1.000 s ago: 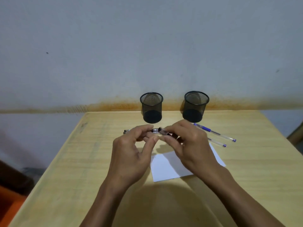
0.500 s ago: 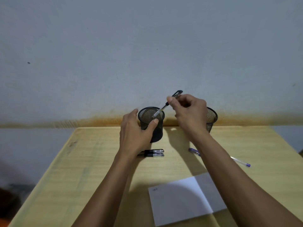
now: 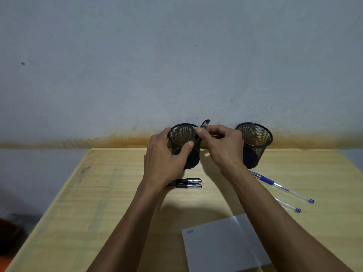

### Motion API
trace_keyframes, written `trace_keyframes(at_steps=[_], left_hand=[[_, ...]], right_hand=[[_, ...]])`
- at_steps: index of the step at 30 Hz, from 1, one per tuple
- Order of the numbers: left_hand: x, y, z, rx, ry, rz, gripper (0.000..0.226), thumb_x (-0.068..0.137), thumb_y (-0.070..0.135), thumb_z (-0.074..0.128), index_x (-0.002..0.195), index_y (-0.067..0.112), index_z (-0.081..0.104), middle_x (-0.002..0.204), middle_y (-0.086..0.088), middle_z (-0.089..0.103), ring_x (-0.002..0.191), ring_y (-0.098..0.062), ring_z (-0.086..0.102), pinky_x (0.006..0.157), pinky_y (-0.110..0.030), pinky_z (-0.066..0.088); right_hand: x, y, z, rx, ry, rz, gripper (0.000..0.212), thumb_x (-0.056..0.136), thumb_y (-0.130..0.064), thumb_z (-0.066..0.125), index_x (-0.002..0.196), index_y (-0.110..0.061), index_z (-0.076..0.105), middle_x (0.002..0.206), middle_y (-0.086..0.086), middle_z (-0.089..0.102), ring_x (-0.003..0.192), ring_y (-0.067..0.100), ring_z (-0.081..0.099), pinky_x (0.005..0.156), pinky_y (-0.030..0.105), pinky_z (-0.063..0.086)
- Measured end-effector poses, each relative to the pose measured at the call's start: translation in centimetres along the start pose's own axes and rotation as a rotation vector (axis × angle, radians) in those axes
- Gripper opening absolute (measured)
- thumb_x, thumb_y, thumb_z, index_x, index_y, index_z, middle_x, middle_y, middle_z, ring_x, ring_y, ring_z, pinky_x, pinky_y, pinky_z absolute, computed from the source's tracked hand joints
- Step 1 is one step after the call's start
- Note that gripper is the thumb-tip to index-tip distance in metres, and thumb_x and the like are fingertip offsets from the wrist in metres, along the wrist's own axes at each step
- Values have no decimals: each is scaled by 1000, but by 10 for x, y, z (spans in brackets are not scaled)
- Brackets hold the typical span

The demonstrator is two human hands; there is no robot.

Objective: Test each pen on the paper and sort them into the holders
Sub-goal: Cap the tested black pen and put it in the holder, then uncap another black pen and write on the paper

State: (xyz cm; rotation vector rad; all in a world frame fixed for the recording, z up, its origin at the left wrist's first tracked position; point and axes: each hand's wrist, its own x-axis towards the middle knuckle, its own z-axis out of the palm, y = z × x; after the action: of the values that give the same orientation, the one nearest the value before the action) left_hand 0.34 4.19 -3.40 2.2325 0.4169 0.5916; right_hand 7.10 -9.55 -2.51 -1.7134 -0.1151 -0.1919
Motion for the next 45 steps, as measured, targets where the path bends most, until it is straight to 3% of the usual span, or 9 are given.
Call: trace_keyframes(at_steps=[6, 12, 16, 21, 27, 31, 36, 41, 45], left_hand=[[-2, 0, 0, 4, -5, -2, 74, 82, 56, 67, 143, 24, 42, 134, -2, 50, 126, -19, 50, 105, -42, 44], [-2, 2, 0, -2, -13, -18, 76, 81, 56, 68, 144, 21, 43, 134, -3, 51, 126, -20, 50, 106, -41, 43], [-1, 3, -1, -24, -17, -17, 73, 81, 55, 69, 141, 21, 46, 130, -3, 54, 122, -19, 53, 101, -32, 43], [-6, 5, -14, -75, 14, -47, 72, 82, 62, 65, 140, 23, 47, 134, -1, 51, 118, -14, 53, 95, -30, 46], [-43, -4, -49, -117, 172, -48, 51, 86, 57, 63, 126, 26, 58, 126, 7, 58, 113, -8, 55, 88, -25, 46], [-75, -16, -68, -135, 192, -93, 41, 89, 53, 60, 122, 30, 60, 123, 11, 57, 113, -4, 54, 67, -5, 37], [-112, -26, -78, -174, 218, -139, 38, 91, 49, 58, 122, 27, 62, 123, 8, 59, 112, -7, 56, 82, -26, 49], [-153, -6, -81, -226, 403, -45, 8, 96, 33, 59, 95, 29, 66, 98, 14, 61, 94, -3, 60, 86, -39, 54], [-179, 11, -71, -234, 115, 40, 11, 92, 37, 63, 102, 32, 67, 100, 18, 64, 98, 1, 61, 82, -23, 49]], right_hand=[[-3, -3, -6, -3, 6, 11, 24, 78, -36, 84, 94, -19, 80, 77, -11, 75, 67, -7, 68, 70, 16, 55], [-24, -2, -23, 24, 64, 25, 17, 85, -28, 78, 99, -18, 76, 78, -6, 73, 77, 10, 72, 78, 38, 63], [-64, 9, -30, -203, -206, -71, 11, 91, -16, 69, 85, -23, 75, 71, -10, 69, 64, -3, 64, 60, 16, 55], [-93, 26, -10, -800, -471, -444, 22, 100, -31, 53, 108, -24, 72, 103, -2, 63, 96, 17, 54, 69, 33, 46], [-97, 26, -1, -947, -499, -587, 26, 103, -30, 51, 116, -17, 69, 111, 3, 62, 104, 25, 54, 63, 35, 40], [-102, 22, -1, -989, -582, -619, 26, 103, -30, 51, 116, -16, 68, 110, 2, 59, 102, 25, 55, 66, 37, 47], [-109, 14, 2, -1048, -672, -563, 21, 102, -26, 51, 114, -13, 63, 112, 5, 57, 101, 28, 55, 67, 38, 45], [-128, -14, -28, -444, -568, -222, 14, 100, -25, 55, 109, -21, 65, 91, -6, 66, 81, 15, 61, 71, 35, 52], [-157, -32, -63, 92, -462, 15, 15, 97, -14, 64, 111, -17, 69, 68, -13, 65, 65, 4, 65, 65, 19, 54]])
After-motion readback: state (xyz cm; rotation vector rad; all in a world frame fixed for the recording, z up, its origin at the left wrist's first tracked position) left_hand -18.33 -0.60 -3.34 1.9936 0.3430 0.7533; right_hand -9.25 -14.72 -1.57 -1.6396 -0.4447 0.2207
